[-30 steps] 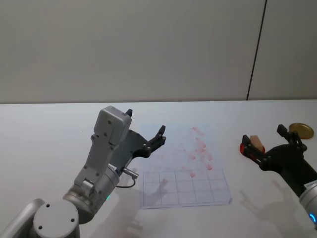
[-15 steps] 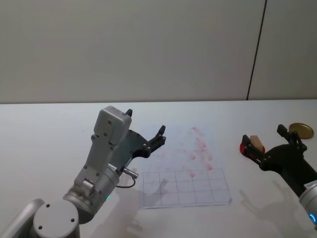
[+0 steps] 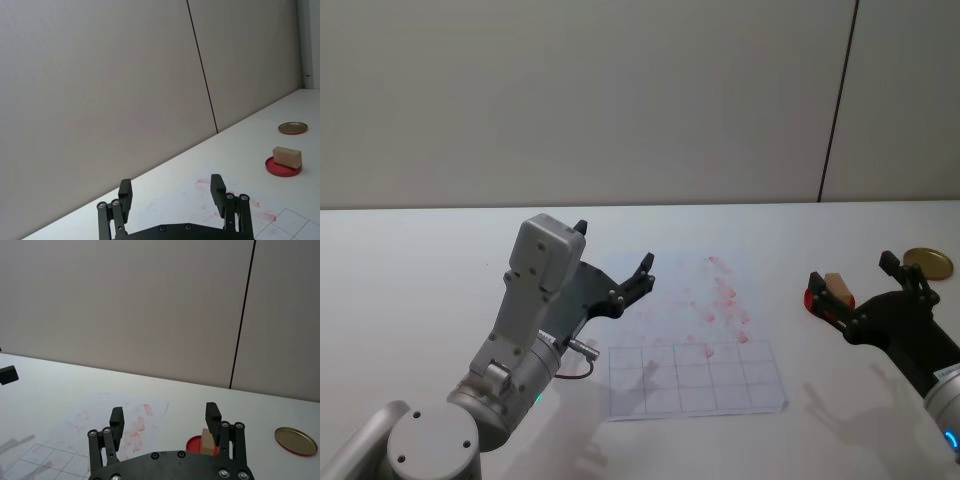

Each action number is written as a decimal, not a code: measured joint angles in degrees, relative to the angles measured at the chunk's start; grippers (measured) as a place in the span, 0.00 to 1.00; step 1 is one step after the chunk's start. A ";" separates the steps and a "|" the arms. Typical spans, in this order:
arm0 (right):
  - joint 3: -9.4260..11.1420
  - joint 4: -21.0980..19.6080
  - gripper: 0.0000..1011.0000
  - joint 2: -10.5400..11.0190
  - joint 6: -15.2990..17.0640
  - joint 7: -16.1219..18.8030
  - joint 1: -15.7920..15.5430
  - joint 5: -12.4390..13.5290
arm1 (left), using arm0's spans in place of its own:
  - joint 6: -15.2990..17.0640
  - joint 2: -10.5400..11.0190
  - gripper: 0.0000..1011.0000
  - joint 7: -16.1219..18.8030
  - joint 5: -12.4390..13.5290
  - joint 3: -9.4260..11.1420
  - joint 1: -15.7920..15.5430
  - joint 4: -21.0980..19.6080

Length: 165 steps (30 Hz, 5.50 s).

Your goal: Use the one hand to pick up the stamp and affix it onto the A4 paper.

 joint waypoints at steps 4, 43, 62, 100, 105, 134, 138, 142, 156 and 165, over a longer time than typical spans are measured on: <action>0.00 0.00 0.99 0.00 0.00 0.00 0.00 0.00 | 0.00 0.00 0.98 0.00 0.00 0.00 0.00 0.00; 0.92 13.95 0.99 -6.21 14.69 -5.93 12.90 -5.05 | 0.00 0.00 0.98 0.00 0.00 0.00 0.00 0.00; 0.26 27.18 0.99 -9.73 13.71 -4.88 19.61 -5.68 | 0.00 0.00 0.98 0.00 0.00 0.00 0.00 0.00; 0.24 34.94 0.22 -11.56 11.44 -4.07 23.36 -7.88 | 0.00 0.00 0.98 0.00 0.00 0.00 0.00 0.00; 0.16 33.08 0.22 -11.46 10.58 -3.70 22.81 -8.29 | 0.00 0.00 0.98 0.00 0.00 0.00 0.00 0.00; -4.21 18.87 0.22 -12.42 13.54 3.25 17.53 -11.14 | 0.00 0.00 0.98 0.00 0.00 0.00 0.00 0.00; -4.60 18.82 0.22 -12.55 14.74 3.49 17.27 -11.77 | 0.00 0.00 0.98 0.00 0.00 0.00 0.00 0.00; -4.86 19.06 0.22 -12.66 15.88 3.73 17.16 -12.36 | 0.00 0.00 0.98 0.00 0.00 0.00 0.00 0.00; -5.67 22.90 0.22 -13.33 18.73 7.13 18.16 -14.28 | 0.00 0.00 0.98 0.00 0.00 0.00 0.00 0.00; -5.95 26.28 0.22 -13.81 19.05 9.05 19.20 -14.85 | 0.00 0.00 0.98 0.00 0.00 0.00 0.00 0.00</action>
